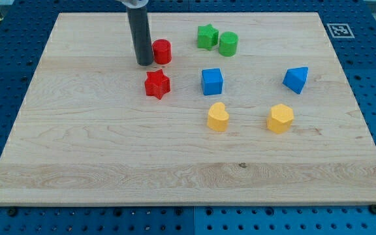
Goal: Move the red circle towards the red star
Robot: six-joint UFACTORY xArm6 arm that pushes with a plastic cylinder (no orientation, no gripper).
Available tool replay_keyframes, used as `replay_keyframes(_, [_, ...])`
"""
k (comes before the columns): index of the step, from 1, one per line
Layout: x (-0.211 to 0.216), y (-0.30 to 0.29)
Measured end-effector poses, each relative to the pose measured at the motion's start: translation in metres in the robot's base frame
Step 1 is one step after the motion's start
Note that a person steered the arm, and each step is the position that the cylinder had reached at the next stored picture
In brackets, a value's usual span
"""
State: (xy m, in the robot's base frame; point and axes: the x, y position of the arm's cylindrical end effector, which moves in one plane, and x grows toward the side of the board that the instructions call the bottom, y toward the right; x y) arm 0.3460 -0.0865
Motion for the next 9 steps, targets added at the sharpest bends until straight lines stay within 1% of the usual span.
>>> replay_keyframes(2, [0.006, 0.007])
replay_keyframes(5, [0.028, 0.011])
replay_keyframes(7, [0.039, 0.039])
replay_keyframes(8, [0.045, 0.040])
replay_keyframes(9, [0.025, 0.040])
